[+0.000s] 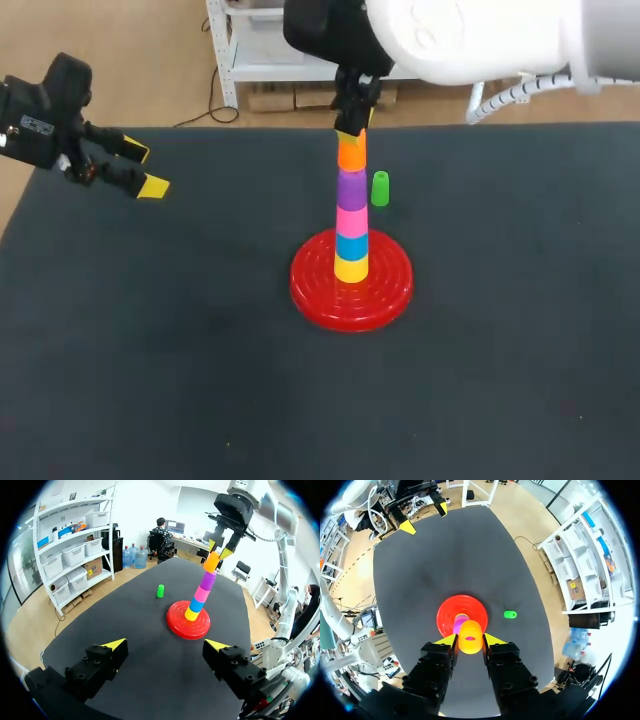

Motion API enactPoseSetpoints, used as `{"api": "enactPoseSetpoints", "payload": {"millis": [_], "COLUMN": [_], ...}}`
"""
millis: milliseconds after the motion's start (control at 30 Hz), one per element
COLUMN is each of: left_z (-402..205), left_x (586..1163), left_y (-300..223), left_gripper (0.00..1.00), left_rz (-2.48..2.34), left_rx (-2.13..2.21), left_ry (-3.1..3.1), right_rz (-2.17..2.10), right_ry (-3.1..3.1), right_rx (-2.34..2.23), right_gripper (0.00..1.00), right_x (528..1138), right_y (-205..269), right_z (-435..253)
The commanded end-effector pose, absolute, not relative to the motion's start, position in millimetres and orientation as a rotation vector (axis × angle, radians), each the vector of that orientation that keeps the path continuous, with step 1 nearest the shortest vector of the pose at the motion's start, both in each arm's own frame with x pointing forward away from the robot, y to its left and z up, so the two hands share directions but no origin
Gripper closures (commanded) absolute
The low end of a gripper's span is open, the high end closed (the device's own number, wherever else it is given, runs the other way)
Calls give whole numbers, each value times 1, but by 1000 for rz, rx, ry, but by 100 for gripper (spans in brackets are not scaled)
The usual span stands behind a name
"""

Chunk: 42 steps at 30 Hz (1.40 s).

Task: Pick up and stack the cylinders on the red base in this order: pink,purple,orange,green

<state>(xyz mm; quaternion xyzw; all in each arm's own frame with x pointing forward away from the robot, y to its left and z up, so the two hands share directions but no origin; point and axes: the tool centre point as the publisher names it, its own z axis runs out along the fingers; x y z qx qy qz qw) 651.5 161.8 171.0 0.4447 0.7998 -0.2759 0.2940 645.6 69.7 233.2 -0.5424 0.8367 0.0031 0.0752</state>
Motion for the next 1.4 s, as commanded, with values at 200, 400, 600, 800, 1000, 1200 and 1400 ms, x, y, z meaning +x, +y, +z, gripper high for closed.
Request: {"api": "enactPoseSetpoints", "payload": {"millis": [200, 400, 600, 800, 1000, 1200, 1400], "left_z": [170, 170, 170, 170, 170, 170, 170], "left_x": [652, 652, 652, 652, 652, 652, 652], "left_y": [163, 163, 163, 163, 163, 163, 163], "left_gripper": [0, 0, 0, 0, 0, 0, 0], "left_rz": [-738, -738, -738, -738, -738, -738, -738], "left_rx": [1186, 1186, 1186, 1186, 1186, 1186, 1186], "left_ry": [2124, 2124, 2124, 2124, 2124, 2124, 2124], "right_rz": [31, 45, 35, 27, 32, 41, 45], "right_ry": [2502, 2500, 2510, 2511, 2506, 2509, 2515], "right_rx": [-1635, -1635, -1641, -1644, -1638, -1644, -1645], "right_gripper": [100, 100, 100, 100, 100, 100, 100], "right_x": [643, 641, 642, 642, 643, 640, 639], "right_y": [70, 70, 69, 69, 70, 70, 70], "right_z": [235, 237, 231, 231, 236, 234, 233]}}
